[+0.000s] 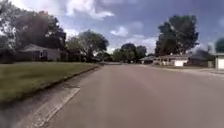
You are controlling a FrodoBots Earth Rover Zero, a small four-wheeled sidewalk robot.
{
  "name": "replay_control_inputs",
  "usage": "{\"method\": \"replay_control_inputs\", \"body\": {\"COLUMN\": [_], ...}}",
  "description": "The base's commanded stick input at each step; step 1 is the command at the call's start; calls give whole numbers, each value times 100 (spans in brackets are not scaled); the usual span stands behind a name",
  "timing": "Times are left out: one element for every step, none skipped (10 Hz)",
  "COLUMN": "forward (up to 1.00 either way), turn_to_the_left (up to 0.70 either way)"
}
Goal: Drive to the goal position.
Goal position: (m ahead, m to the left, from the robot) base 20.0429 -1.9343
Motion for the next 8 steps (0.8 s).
{"method": "replay_control_inputs", "body": {"forward": [100,100,100,100,100,100,100,100], "turn_to_the_left": [0,0,0,0,0,0,0,0]}}
